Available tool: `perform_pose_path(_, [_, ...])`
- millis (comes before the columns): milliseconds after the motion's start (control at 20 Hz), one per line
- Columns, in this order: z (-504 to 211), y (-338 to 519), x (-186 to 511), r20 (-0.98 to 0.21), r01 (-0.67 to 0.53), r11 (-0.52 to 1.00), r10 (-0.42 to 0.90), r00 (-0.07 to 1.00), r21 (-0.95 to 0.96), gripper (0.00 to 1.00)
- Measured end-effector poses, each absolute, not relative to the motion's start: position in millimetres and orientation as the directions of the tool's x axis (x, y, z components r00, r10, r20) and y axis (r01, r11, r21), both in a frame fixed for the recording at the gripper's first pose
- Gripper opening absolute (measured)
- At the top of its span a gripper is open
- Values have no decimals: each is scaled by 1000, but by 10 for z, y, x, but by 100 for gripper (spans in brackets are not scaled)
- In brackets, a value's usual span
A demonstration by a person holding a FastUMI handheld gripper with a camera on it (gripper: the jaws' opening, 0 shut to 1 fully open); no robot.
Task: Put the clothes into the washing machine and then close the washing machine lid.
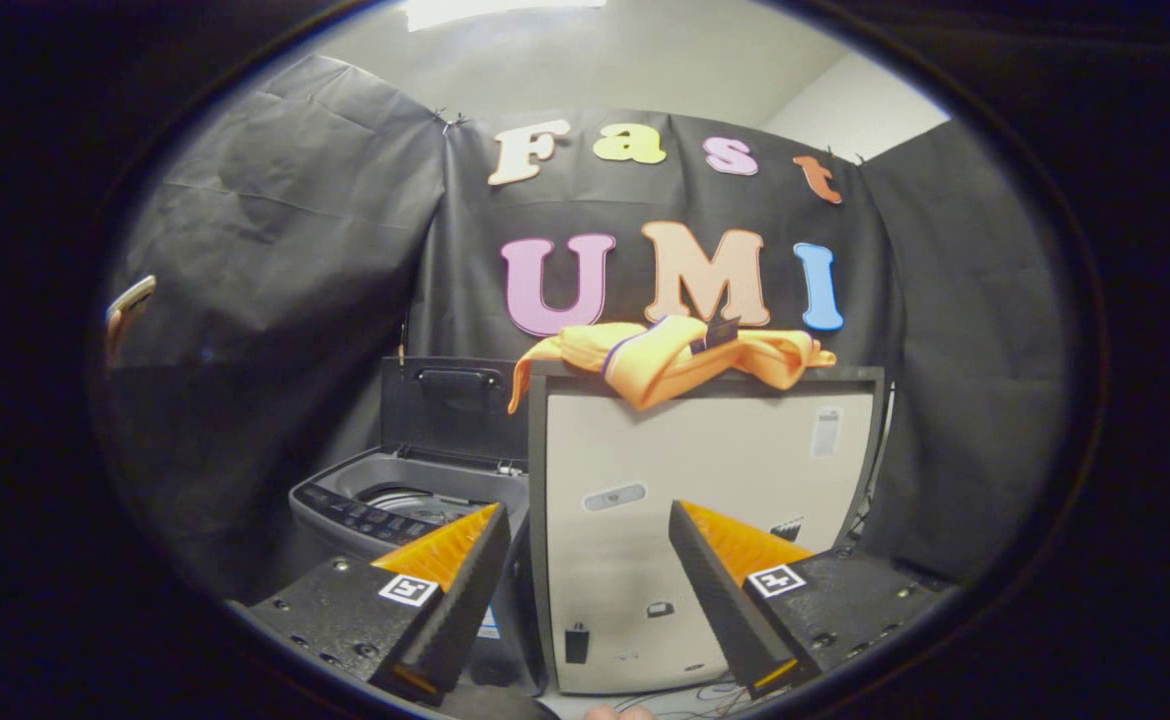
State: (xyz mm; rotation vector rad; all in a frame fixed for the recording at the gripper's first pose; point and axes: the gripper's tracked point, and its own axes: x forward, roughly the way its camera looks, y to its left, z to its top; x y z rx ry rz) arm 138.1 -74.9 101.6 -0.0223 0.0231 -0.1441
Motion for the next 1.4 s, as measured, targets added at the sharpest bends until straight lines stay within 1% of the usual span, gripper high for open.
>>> perform_pose_path(150, [1278, -759, 1628, -19, 134, 991, -134, 991, 2, 97])
perform_pose_path(350, [1804, -877, 1970, 5, 141, 990, -141, 990, -22, 97])
perform_pose_path(600, [2149, -1074, 2346, 1, 175, 985, -175, 985, -12, 99])
perform_pose_path(700, [2208, -1185, 2532, -18, 188, 982, -189, 982, -9, 99])
perform_pose_path(800, [2192, -1311, 2764, -65, 194, 981, -195, 979, -11, 98])
perform_pose_path(900, [2084, -1460, 2971, -151, 189, 982, -191, 970, -27, 98])
perform_pose_path(1100, [1922, -1739, 3300, -279, 226, 973, -206, 938, 42, 99])
perform_pose_path(1150, [1858, -1798, 3371, -328, 235, 971, -206, 922, 50, 99])
perform_pose_path(1250, [1643, -1847, 3401, -475, 232, 972, -192, 859, 26, 99])
perform_pose_path(1350, [1634, -1864, 3526, -502, 226, 974, -186, 845, 21, 100])
perform_pose_path(1400, [1581, -1858, 3526, -534, 220, 975, -175, 827, 22, 100])
